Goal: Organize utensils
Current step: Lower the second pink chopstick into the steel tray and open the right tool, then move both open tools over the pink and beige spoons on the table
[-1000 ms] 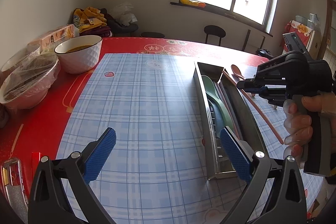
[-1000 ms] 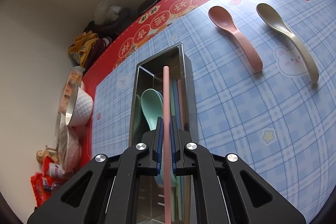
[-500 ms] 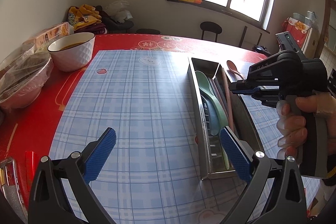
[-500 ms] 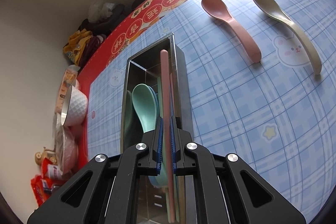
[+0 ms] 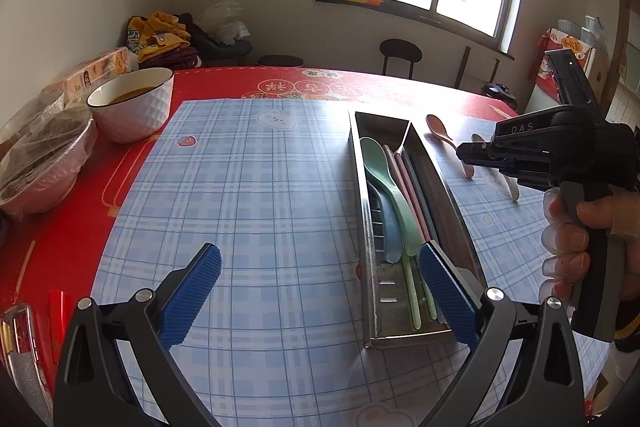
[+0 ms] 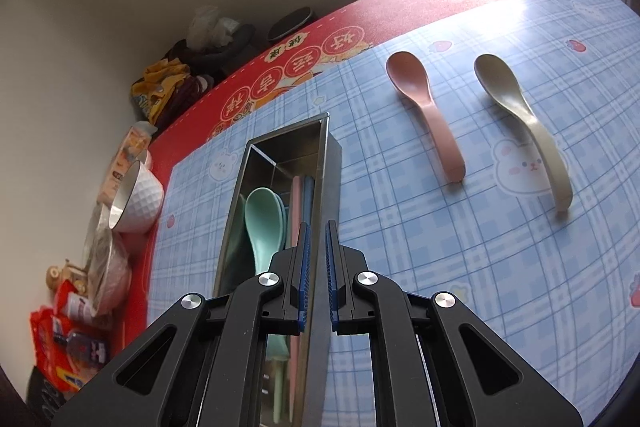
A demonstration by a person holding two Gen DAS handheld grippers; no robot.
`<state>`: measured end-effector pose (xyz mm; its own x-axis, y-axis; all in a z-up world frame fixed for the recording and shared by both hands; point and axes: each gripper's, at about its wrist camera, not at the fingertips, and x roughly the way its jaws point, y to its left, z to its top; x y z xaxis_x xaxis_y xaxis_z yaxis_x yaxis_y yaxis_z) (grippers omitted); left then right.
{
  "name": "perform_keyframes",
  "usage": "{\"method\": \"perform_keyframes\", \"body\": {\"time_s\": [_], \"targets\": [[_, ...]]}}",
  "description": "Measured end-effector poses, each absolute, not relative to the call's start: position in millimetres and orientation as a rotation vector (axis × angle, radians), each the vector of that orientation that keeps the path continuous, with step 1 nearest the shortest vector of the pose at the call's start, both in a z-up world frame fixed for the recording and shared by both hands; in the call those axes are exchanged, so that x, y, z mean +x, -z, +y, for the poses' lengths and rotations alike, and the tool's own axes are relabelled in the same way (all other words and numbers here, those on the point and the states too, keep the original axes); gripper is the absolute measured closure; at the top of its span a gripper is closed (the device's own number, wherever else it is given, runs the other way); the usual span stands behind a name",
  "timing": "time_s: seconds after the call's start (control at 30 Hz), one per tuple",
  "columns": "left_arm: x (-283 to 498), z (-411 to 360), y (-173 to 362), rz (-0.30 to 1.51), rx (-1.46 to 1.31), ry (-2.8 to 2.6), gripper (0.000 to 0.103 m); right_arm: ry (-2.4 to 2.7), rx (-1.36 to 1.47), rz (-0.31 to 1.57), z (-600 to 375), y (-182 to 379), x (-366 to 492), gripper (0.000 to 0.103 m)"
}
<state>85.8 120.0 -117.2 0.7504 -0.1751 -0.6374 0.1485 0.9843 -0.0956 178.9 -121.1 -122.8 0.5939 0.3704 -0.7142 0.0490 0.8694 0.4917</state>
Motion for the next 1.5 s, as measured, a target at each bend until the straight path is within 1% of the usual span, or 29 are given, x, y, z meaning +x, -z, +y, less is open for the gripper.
{"method": "perform_keyframes", "body": {"time_s": [0.4, 0.47, 0.5, 0.53, 0.87, 0.93, 1.0, 1.03, 1.1, 1.13, 1.2, 1.27, 1.33, 1.43, 1.5], "targets": [[89, 86, 110, 0.707, 0.019, 0.172, 0.006, -0.214, 0.227, 0.802, -164, 116, 156, 0.094], [90, 80, 108, 0.706, 0.018, 0.168, 0.006, -0.215, 0.189, 0.787, -175, 116, 154, 0.09], [91, 78, 107, 0.706, 0.016, 0.168, 0.006, -0.217, 0.181, 0.78, -182, 117, 152, 0.083], [92, 74, 106, 0.706, 0.016, 0.166, 0.006, -0.218, 0.177, 0.773, -190, 118, 150, 0.08], [110, 7, 83, 0.685, 0.082, 0.227, 0.006, -0.174, 0.24, 0.752, -274, 140, 148, 0.08], [119, -11, 80, 0.68, 0.089, 0.235, 0.009, -0.171, 0.275, 0.749, -289, 144, 152, 0.08], [133, -29, 78, 0.692, 0.085, 0.251, 0.024, -0.167, 0.303, 0.737, -302, 145, 156, 0.08], [142, -37, 78, 0.705, 0.08, 0.264, 0.027, -0.168, 0.318, 0.729, -308, 145, 158, 0.08], [161, -55, 81, 0.729, 0.067, 0.276, 0.04, -0.17, 0.35, 0.723, -319, 145, 164, 0.08], [172, -64, 83, 0.744, 0.066, 0.285, 0.043, -0.17, 0.364, 0.724, -322, 146, 169, 0.08], [191, -82, 91, 0.783, 0.072, 0.304, 0.055, -0.175, 0.397, 0.72, -329, 146, 176, 0.08], [211, -96, 100, 0.834, 0.06, 0.312, 0.058, -0.192, 0.435, 0.705, -336, 147, 181, 0.08], [231, -104, 107, 0.883, 0.023, 0.325, 0.058, -0.213, 0.467, 0.696, -341, 151, 184, 0.08], [259, -111, 117, 0.934, -0.024, 0.317, 0.059, -0.251, 0.53, 0.738, -348, 162, 188, 0.08], [276, -112, 123, 0.963, -0.053, 0.306, 0.06, -0.258, 0.537, 0.723, -351, 160, 184, 0.08]]}}
